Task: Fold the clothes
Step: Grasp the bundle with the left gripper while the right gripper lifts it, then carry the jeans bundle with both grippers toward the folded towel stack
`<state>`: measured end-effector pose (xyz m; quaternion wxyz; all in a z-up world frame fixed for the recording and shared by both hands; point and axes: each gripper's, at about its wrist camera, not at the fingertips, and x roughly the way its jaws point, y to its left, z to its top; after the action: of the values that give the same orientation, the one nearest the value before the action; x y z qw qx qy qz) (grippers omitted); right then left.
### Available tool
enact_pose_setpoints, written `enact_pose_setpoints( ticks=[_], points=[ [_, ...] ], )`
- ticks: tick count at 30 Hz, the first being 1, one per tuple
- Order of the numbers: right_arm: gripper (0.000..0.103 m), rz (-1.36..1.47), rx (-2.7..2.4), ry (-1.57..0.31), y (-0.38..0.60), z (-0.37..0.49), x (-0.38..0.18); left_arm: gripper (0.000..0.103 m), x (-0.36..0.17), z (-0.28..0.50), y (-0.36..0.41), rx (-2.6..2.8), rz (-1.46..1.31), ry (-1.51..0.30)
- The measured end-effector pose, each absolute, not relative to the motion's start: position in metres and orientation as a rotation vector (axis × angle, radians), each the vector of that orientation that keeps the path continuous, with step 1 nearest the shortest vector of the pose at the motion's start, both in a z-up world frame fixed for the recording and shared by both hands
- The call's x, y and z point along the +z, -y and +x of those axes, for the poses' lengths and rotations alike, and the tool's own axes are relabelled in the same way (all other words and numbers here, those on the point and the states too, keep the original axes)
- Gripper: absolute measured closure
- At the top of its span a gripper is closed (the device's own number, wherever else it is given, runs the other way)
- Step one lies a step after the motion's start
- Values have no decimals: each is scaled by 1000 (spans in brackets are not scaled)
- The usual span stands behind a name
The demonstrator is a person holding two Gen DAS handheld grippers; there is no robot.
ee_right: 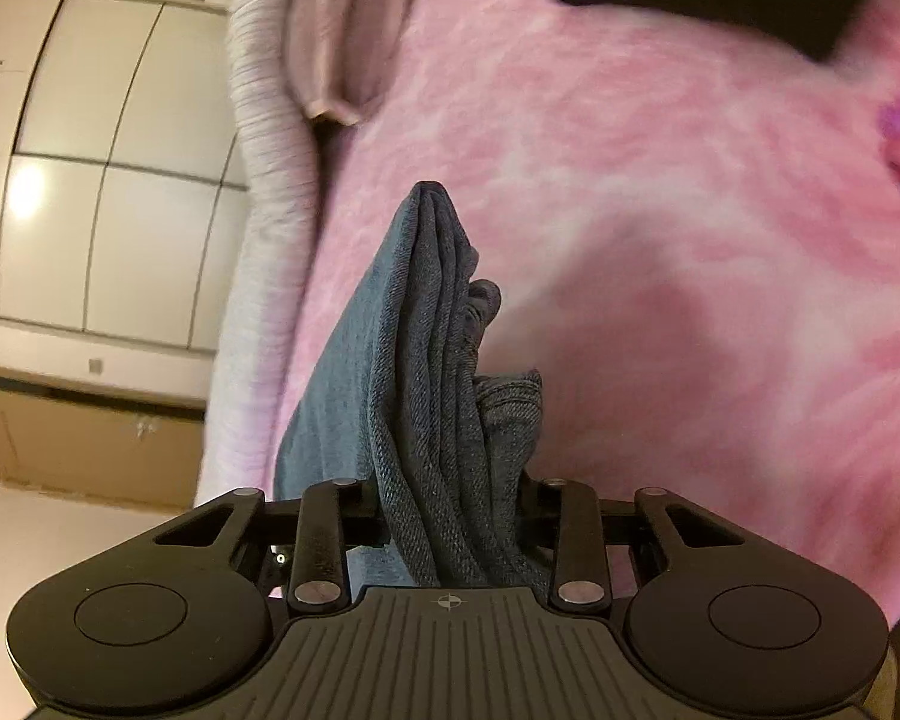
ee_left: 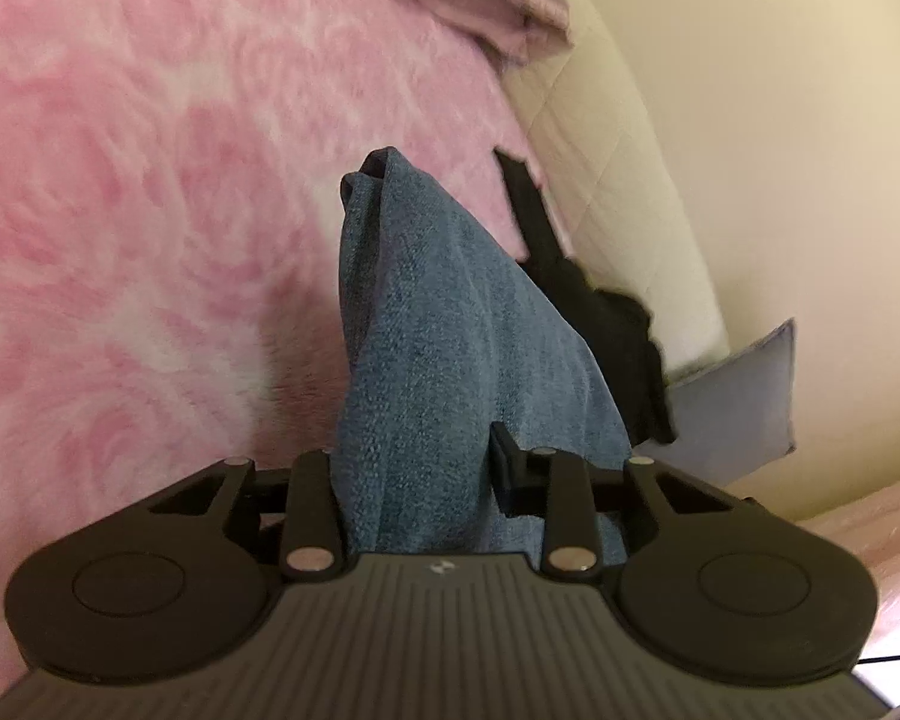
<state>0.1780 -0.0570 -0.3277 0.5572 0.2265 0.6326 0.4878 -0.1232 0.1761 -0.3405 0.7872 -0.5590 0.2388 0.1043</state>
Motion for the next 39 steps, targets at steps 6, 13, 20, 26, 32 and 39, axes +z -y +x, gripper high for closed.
enact_pose_setpoints(
  ticks=[6, 13, 20, 26, 32, 39],
  points=[
    [70, 423, 1310, -1595, 2, 125, -234, 75, -237, -219, -162, 413, -1265, -409],
    [70, 251, 1565, -1766, -71, 27, -156, 75, -119, -361, -127, 736, -1294, -261],
    [70, 52, 1831, -1829, -132, -107, -122, 75, -72, -500, -71, 1008, -1288, -43],
    [70, -44, 1949, -1839, -152, -253, -121, 75, -67, -636, -56, 1120, -1285, 61],
    [70, -2, 1918, -1878, -185, -429, -136, 75, -60, -825, -99, 1124, -1282, 29],
    [70, 104, 1809, -1906, -234, -602, -124, 75, -21, -1011, -176, 1088, -1270, -98]
  ],
)
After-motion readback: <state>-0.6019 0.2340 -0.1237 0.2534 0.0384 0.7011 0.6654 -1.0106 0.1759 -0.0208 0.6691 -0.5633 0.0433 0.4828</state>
